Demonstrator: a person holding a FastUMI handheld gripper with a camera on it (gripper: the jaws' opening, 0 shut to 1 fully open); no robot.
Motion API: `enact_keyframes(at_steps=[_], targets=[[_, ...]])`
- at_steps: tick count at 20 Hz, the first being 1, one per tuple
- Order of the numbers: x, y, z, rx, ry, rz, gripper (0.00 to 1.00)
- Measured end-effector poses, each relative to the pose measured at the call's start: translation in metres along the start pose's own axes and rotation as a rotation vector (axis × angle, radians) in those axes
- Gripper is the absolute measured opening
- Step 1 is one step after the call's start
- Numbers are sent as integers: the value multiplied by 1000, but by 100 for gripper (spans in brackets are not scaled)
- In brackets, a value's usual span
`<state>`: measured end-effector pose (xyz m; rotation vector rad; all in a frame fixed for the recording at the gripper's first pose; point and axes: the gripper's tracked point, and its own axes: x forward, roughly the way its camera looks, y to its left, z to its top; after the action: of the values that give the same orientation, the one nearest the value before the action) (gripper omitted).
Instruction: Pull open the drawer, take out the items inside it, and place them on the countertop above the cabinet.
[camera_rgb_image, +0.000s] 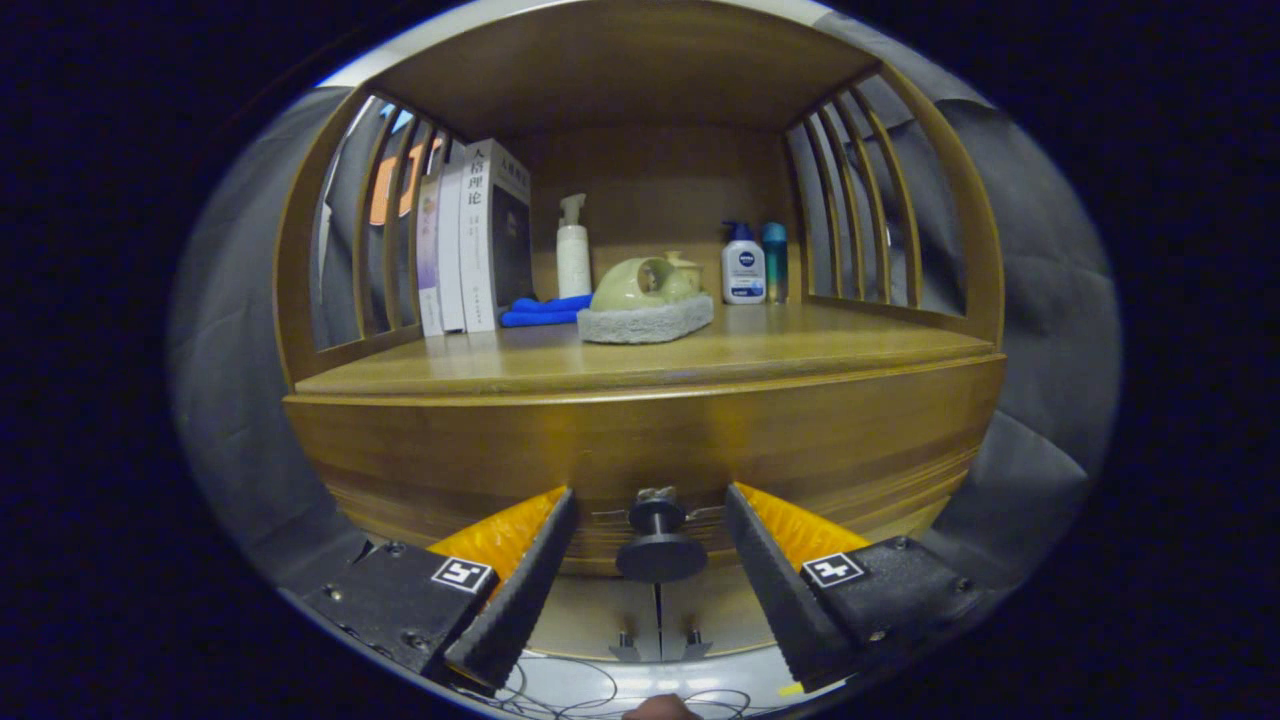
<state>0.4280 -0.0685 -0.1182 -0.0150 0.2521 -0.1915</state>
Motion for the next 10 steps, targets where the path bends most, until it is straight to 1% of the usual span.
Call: enact_keyframes(at_steps=[3,7,10], targets=[[1,-1,-1,-42,-18,-8,98],[0,-2,-3,-63,4,-8,98],[-12,2,5,-14,7,33,98]])
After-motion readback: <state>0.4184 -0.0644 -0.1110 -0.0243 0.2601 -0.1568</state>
